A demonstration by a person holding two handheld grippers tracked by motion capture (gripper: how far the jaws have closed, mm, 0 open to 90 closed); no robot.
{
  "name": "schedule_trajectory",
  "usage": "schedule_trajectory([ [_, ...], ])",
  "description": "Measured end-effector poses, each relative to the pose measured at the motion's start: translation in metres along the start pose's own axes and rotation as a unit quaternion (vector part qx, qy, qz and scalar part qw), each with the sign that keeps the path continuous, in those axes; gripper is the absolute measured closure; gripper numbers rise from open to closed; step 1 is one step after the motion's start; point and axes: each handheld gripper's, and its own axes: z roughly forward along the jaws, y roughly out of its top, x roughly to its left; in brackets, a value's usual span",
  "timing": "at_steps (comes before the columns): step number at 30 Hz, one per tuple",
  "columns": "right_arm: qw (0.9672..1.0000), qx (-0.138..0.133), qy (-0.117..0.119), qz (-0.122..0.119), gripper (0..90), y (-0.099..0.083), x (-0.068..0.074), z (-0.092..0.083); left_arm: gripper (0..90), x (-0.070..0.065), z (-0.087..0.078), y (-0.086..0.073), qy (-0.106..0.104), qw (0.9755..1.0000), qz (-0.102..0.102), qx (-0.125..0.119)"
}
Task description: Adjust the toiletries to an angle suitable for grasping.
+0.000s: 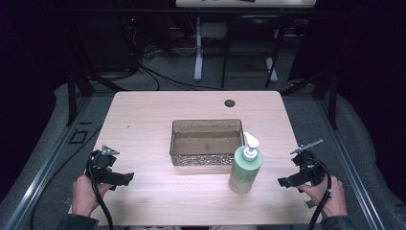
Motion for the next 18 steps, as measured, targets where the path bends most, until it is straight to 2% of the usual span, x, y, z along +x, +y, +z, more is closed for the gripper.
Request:
schedule_trajectory([
  [3, 1.0000, 0.001, 0.002, -0.002, 0.0, 0.001, 0.000, 0.000, 0.2, 0.000, 0.002, 0.001, 0.000, 1.0000, -0.004, -0.001],
  [7, 1.0000, 0.004, 0.000, -0.005, 0.0, 0.003, 0.004, -0.002, 0.2, -0.001, 0.001, 0.001, 0.002, 1.0000, 0.004, 0.001],
  [11, 0.9999, 0.008, 0.000, -0.010, 0.0, 0.004, 0.005, -0.003, 0.2, 0.000, 0.000, 0.000, 0.002, 1.0000, 0.001, -0.002],
  [18, 0.9997, 0.020, -0.002, -0.017, 0.0, 0.007, 0.016, -0.008, 0.2, 0.002, 0.000, -0.002, 0.004, 1.0000, -0.003, 0.008],
])
